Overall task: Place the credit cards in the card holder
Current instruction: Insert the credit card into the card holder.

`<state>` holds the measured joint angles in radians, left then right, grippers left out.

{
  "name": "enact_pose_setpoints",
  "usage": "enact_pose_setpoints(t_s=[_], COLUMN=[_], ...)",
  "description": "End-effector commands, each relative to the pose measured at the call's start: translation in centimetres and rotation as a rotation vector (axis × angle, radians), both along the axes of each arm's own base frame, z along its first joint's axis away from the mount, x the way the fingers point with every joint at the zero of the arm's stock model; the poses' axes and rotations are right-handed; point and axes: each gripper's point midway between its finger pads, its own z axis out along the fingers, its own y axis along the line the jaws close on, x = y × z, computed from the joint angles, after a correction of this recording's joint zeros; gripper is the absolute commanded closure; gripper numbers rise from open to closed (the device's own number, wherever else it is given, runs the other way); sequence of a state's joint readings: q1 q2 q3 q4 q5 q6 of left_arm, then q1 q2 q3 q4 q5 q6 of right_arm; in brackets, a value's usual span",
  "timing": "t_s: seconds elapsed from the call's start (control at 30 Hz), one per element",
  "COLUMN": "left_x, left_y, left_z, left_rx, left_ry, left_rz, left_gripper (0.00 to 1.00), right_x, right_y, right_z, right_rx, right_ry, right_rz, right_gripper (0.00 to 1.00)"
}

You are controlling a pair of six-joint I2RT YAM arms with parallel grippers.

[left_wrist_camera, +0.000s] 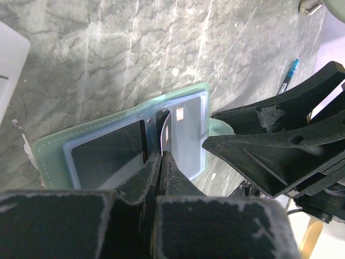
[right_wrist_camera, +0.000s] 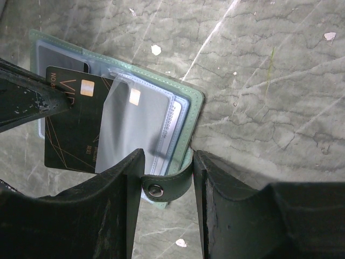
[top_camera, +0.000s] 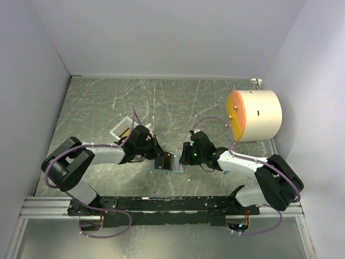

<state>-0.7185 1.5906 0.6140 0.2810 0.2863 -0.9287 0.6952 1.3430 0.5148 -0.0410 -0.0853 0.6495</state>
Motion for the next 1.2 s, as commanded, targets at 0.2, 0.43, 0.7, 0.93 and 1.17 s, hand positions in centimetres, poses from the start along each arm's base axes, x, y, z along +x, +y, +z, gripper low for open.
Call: enact_pose_setpoints(t_s=[0.2, 0.43, 0.7, 0.93, 1.17], left_x=[0.0, 0.6, 0.4, 0.5, 0.2], left_y=[0.3, 1.3, 1.3, 1.8, 1.1], left_z=[-1.7, -1.6, -1.7, -1.7, -1.9], left_rx=[0.064, 0.103, 0.096, 0.097, 0.087], left_ry=[-0.016, -0.047, -0.045, -0.054, -0.051], left_rz=[0.042, 0.09, 0.096, 0.126, 0.102], left_gripper=[0.93, 0.93, 0.93, 0.93, 0.93], right_x=[-0.3, -0.3, -0.2, -0.3, -0.3], right_y=[0.1, 0.1, 0.1, 0.1, 0.2], right_z=[0.0, 0.1, 0.3, 0.2, 0.2], right_rx=[0.012, 0.013, 0.016, 0.023, 0.024], right_ry=[0.003, 0.001, -0.005, 0.0, -0.001], right_rz=[0.001, 0.0, -0.003, -0.003, -0.004], right_gripper=[0.59, 0.59, 0.59, 0.59, 0.59])
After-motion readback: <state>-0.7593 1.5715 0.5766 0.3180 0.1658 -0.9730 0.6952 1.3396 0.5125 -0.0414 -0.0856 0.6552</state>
